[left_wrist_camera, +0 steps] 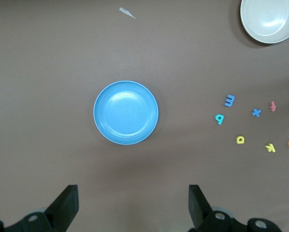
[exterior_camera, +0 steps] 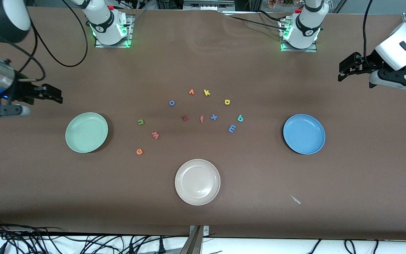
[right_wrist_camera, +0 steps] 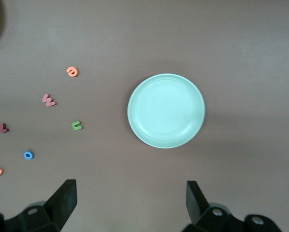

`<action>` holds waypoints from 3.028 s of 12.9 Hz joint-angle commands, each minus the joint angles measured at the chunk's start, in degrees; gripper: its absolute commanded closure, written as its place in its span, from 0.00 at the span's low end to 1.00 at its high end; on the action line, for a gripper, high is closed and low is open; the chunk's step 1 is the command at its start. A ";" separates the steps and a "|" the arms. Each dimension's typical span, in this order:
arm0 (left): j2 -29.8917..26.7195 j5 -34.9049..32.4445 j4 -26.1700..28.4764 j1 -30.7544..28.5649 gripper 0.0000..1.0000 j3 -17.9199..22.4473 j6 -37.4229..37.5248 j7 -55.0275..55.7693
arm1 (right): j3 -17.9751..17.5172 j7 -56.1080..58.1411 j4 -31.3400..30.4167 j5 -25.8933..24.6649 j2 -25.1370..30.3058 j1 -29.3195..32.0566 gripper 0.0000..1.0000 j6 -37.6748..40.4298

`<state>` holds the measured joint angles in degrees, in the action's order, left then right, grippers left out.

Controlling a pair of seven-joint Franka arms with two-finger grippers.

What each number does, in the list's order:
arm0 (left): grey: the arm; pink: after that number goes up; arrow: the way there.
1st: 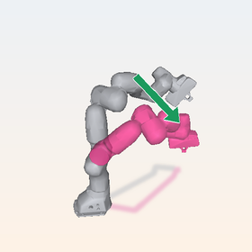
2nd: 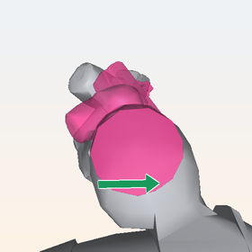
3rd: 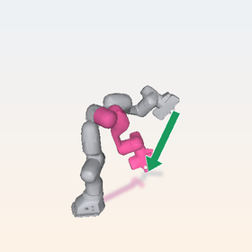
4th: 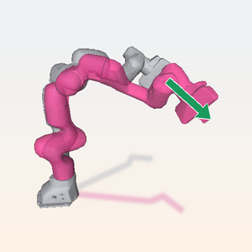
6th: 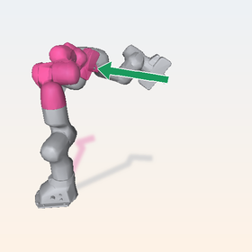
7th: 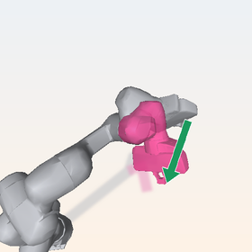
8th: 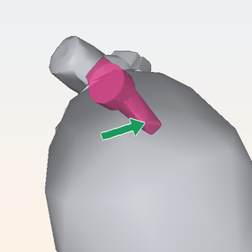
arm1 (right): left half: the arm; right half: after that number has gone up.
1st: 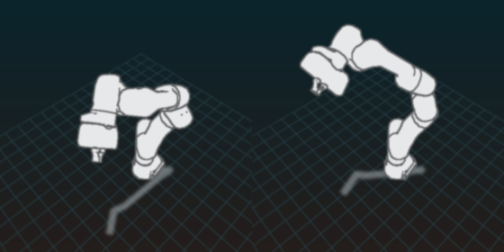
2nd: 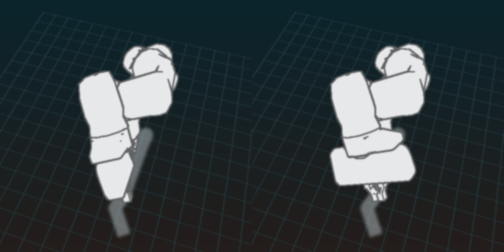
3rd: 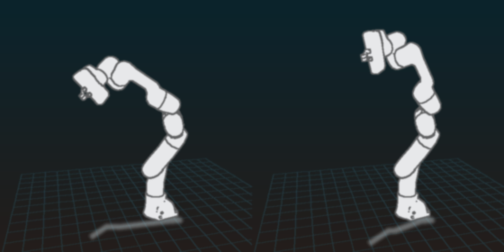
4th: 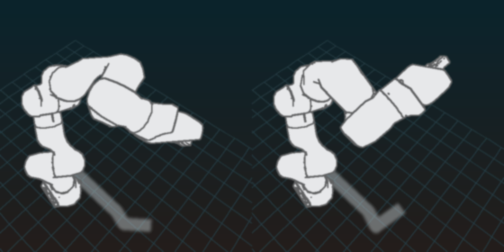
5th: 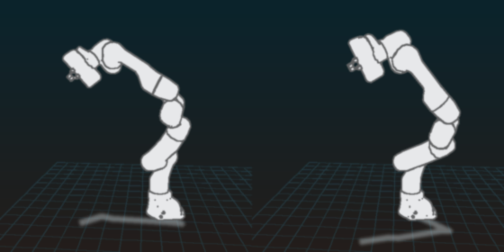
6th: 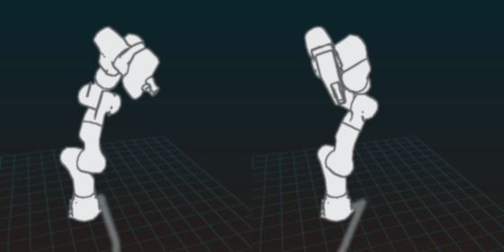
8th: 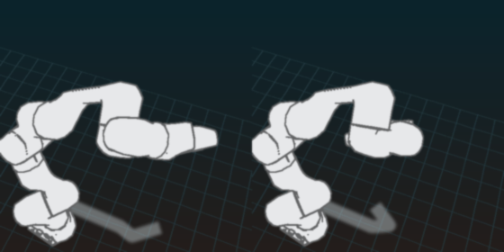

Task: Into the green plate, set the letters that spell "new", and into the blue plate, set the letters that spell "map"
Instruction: 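Reach the right gripper to the pink W while the left gripper reaches the blue E, then grasp the pink W with the right gripper while the left gripper grasps the blue E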

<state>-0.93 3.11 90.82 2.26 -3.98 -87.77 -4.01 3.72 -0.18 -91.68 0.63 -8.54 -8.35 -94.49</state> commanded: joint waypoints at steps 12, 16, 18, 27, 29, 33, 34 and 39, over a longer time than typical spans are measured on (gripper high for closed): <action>1.98 -1.01 -1.88 0.20 0.00 -0.24 0.85 -0.64 | -0.20 -15.03 -1.13 3.76 -13.42 -11.24 0.00 -15.44; 6.01 -1.70 -3.88 1.43 0.00 -0.24 0.41 -0.82 | -1.16 -13.46 -2.09 3.68 -18.79 -13.88 0.00 -23.70; 8.73 -1.53 -4.60 1.87 0.00 -0.41 0.41 -0.91 | -2.13 -5.49 -3.41 3.59 -20.98 -13.88 0.00 -28.89; 27.36 -1.01 -8.20 11.96 0.00 -0.24 -10.31 1.27 | -2.57 6.12 -6.91 2.62 -29.43 -19.69 0.00 -38.90; 30.97 -1.09 -8.38 16.09 0.00 -0.24 -15.39 8.02 | -2.57 8.70 -10.60 2.62 -29.78 -19.68 0.01 -46.01; 38.17 -1.88 -8.29 24.45 0.00 -0.07 -24.88 18.32 | -2.57 9.93 -11.06 2.62 -29.87 -19.51 0.09 -46.93; 39.93 -1.88 -8.21 25.94 0.00 0.11 -27.25 19.21 | -2.57 9.93 -11.06 2.62 -29.78 -19.51 0.15 -46.93; 46.18 -8.45 -7.76 29.37 0.17 0.11 -35.45 19.57 | -2.57 10.72 -11.06 2.62 -29.69 -19.77 0.62 -46.93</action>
<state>42.93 -0.47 85.10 29.91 -4.50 -122.76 14.65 1.30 9.60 -101.79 3.43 -38.90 -28.00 -140.81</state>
